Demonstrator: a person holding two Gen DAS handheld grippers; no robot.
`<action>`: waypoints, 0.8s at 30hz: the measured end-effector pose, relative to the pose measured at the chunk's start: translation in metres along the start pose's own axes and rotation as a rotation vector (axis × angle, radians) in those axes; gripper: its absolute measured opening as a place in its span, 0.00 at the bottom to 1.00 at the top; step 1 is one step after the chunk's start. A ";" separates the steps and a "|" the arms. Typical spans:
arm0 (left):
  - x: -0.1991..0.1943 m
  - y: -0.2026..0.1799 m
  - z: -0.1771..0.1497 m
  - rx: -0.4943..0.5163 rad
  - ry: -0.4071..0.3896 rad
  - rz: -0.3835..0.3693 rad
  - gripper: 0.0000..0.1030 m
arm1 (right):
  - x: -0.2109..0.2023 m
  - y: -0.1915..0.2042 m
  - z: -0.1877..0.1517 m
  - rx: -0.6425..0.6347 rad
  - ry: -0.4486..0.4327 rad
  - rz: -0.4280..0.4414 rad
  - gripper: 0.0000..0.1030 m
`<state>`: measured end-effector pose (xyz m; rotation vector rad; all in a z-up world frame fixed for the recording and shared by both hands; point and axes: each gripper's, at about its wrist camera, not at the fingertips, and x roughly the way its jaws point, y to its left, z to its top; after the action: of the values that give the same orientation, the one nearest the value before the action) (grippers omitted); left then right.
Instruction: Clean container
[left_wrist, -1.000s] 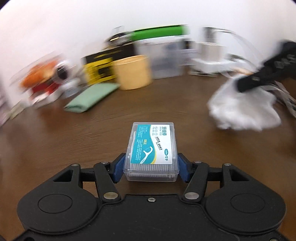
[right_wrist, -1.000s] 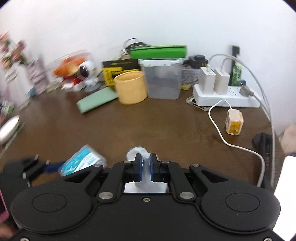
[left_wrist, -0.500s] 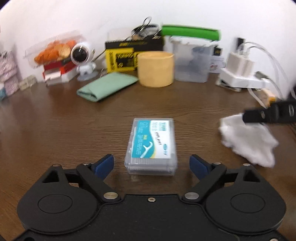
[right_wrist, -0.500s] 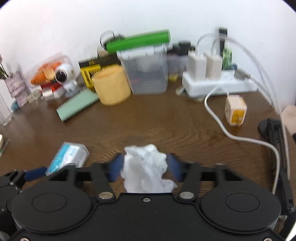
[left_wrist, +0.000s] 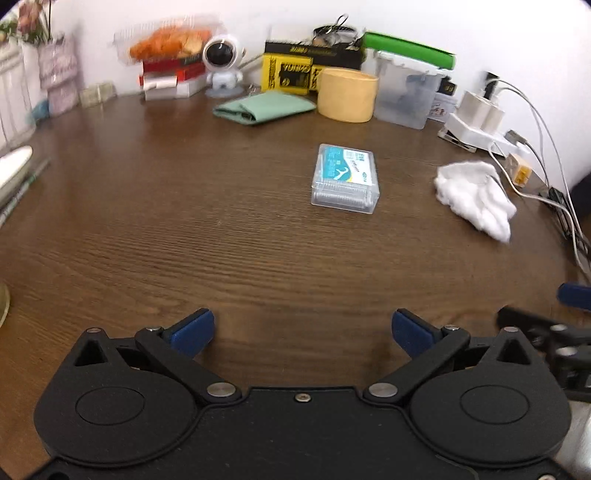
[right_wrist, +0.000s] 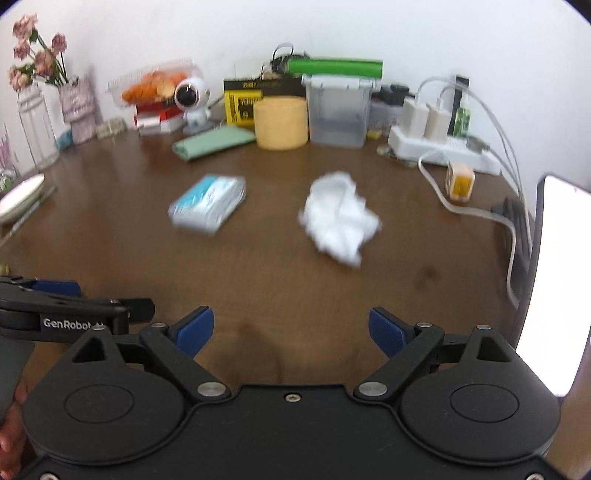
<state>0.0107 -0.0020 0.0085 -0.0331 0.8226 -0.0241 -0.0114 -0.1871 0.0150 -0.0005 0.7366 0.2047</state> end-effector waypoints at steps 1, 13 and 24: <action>-0.002 -0.001 -0.003 0.022 -0.006 0.003 1.00 | 0.002 0.002 -0.004 0.007 0.016 0.002 0.90; 0.002 -0.007 -0.012 0.074 -0.098 0.013 1.00 | 0.014 0.003 -0.025 0.107 0.001 -0.169 1.00; 0.004 -0.009 -0.013 0.059 -0.137 0.028 1.00 | 0.016 0.005 -0.030 0.128 -0.067 -0.206 1.00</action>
<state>0.0034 -0.0116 -0.0031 0.0321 0.6851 -0.0193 -0.0209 -0.1810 -0.0182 0.0520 0.6772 -0.0396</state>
